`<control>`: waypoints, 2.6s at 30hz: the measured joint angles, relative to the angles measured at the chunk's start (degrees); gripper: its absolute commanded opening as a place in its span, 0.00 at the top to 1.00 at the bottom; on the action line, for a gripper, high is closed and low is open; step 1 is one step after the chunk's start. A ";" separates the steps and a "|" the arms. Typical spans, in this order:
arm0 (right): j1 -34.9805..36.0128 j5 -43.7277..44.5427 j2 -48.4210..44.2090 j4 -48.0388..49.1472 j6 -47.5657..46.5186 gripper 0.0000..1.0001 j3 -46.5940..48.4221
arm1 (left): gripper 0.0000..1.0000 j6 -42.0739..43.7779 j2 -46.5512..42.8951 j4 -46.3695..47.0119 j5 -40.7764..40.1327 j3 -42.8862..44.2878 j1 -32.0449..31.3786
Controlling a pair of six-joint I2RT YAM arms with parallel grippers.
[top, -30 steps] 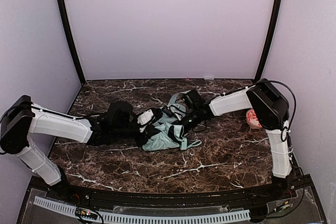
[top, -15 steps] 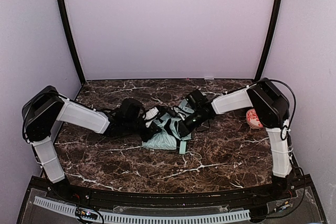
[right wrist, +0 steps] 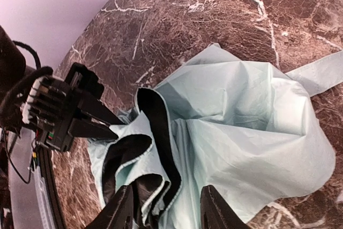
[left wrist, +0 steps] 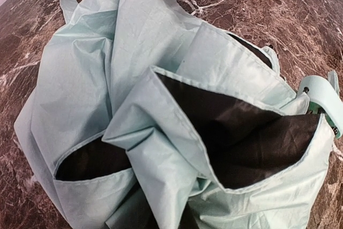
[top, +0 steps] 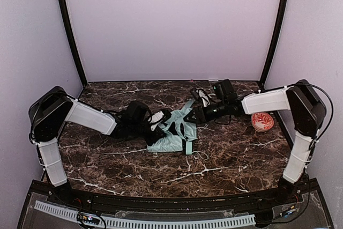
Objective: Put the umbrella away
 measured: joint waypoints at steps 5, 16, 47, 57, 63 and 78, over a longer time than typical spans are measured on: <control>4.31 1.18 1.97 5.70 5.22 0.40 -0.28 | 1.00 0.00 0.00 -0.02 0.44 0.02 0.11; 8.55 0.17 8.98 10.08 11.52 0.93 -0.11 | 0.95 0.00 -0.09 -0.13 0.46 0.02 0.11; 6.29 0.66 11.69 15.23 13.44 0.95 -2.69 | 0.30 26.53 -6.93 -11.34 -8.11 -1.97 -10.93; 5.70 0.81 12.13 13.46 11.15 0.95 -1.60 | 0.25 31.17 -5.77 -12.48 -8.46 1.03 -10.78; 5.70 0.79 12.13 12.31 10.27 0.95 -0.90 | 0.18 32.30 -9.03 -12.74 -3.82 1.14 -9.07; 5.70 0.61 12.59 10.32 9.22 0.91 0.33 | 0.24 32.79 -0.90 -12.31 0.07 3.82 -3.21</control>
